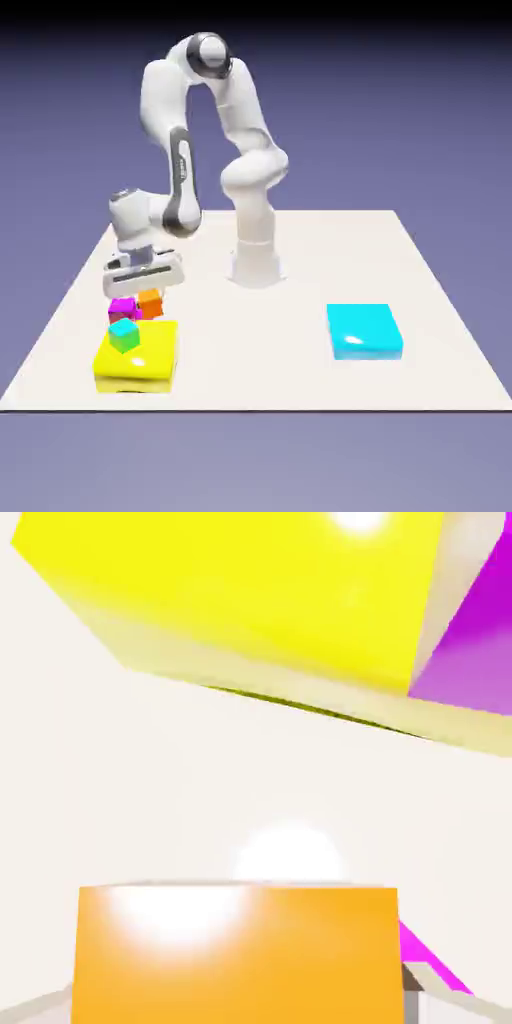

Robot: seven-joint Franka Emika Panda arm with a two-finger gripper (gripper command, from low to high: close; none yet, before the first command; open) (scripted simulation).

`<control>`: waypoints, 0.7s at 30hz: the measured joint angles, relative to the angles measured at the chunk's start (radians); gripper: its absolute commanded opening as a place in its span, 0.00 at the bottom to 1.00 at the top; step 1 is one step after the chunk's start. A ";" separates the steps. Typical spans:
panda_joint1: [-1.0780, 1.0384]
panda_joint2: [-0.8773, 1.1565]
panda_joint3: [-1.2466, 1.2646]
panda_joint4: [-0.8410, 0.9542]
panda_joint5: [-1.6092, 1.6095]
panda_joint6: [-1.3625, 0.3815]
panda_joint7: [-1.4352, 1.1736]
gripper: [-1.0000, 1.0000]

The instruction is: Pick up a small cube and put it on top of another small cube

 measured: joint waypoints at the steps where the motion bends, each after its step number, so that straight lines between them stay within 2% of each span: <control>1: 0.036 0.020 -0.029 -0.002 0.038 0.021 -0.027 0.00; 2: 0.056 0.032 -0.045 -0.003 0.059 0.032 -0.042 1.00; 4: 0.056 0.032 -0.045 -0.003 0.060 0.033 -0.042 1.00; 21: -0.559 -0.316 0.449 0.033 -0.589 -0.320 0.415 1.00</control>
